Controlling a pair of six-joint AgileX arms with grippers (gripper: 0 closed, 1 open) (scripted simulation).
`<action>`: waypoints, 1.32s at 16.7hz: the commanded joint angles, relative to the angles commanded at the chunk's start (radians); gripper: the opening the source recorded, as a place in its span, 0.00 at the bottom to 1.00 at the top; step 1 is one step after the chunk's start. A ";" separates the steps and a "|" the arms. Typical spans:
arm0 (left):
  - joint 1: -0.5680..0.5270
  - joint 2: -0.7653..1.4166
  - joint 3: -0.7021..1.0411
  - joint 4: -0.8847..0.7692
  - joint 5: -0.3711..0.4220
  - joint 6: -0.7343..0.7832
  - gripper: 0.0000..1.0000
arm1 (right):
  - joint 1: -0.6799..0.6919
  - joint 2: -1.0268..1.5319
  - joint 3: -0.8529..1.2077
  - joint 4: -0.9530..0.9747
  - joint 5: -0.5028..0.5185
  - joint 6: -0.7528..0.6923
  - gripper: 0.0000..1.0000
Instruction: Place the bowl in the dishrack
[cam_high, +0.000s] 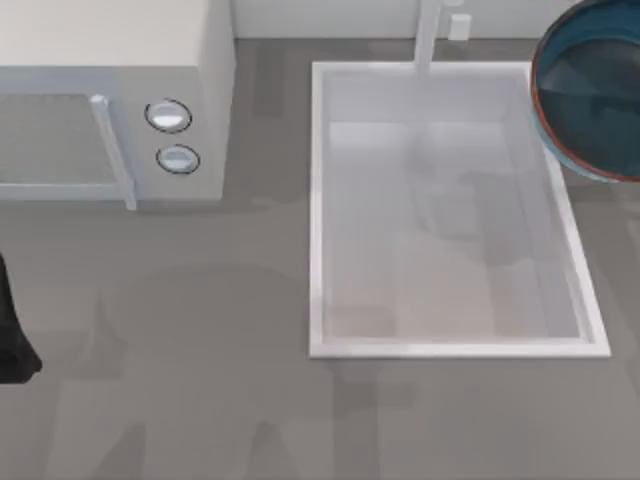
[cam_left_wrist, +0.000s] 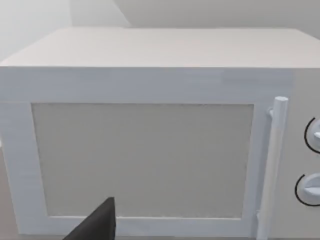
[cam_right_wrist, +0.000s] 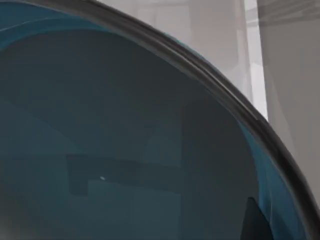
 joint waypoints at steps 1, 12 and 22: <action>0.000 0.000 0.000 0.000 0.000 0.000 1.00 | -0.060 -0.029 -0.026 0.081 -0.038 -0.022 0.00; 0.000 0.000 0.000 0.000 0.000 0.000 1.00 | -0.695 -0.393 -0.321 0.923 -0.441 -0.269 0.00; 0.000 0.000 0.000 0.000 0.000 0.000 1.00 | -0.735 -0.395 -0.344 1.015 -0.465 -0.288 0.00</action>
